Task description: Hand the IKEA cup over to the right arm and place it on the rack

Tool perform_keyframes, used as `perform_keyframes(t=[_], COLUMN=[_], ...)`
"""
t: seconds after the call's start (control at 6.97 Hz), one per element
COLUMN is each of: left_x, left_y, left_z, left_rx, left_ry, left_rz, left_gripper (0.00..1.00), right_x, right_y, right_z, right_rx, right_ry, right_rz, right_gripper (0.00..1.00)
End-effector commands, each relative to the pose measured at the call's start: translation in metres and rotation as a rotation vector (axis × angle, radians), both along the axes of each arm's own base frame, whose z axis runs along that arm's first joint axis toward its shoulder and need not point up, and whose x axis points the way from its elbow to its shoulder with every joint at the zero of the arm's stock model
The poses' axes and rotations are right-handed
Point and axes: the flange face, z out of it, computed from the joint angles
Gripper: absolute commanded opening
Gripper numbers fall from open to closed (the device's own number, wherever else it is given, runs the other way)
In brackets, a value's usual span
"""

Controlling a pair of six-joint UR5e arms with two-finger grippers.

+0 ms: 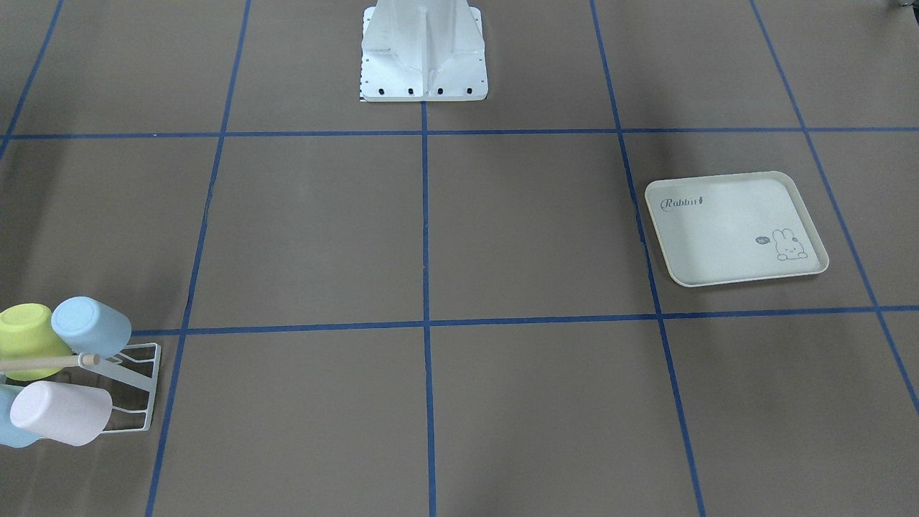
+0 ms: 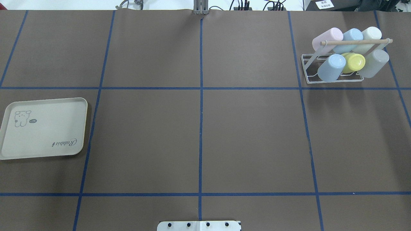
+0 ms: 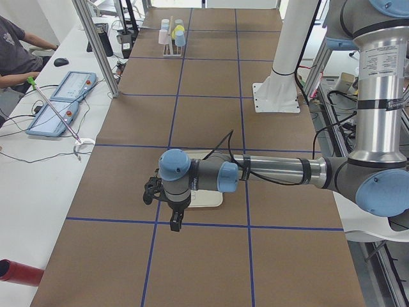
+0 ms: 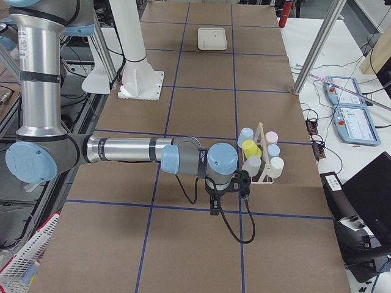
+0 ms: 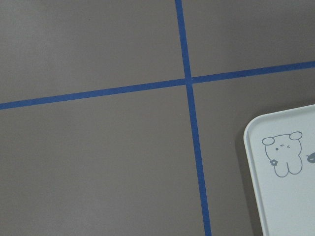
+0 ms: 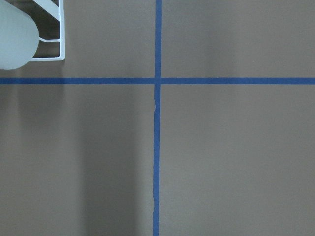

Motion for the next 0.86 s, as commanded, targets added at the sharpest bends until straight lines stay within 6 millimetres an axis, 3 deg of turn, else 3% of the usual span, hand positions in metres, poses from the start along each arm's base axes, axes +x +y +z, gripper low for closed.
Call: perform_keyframes(t=[0.0, 0.72], left_x=[0.001, 0.001], left_y=[-0.007, -0.014], left_z=[-0.007, -0.013], left_rx=[-0.003, -0.006], left_ry=[0.005, 0.009], left_rz=[-0.020, -0.055], left_gripper=[1.00, 1.00], right_x=[0.000, 0.000], right_y=[-0.001, -0.003], right_z=[0.000, 0.017], right_rx=[-0.002, 0.035], right_ry=[0.000, 0.000], right_rz=[0.001, 0.006], right_gripper=[1.00, 1.00])
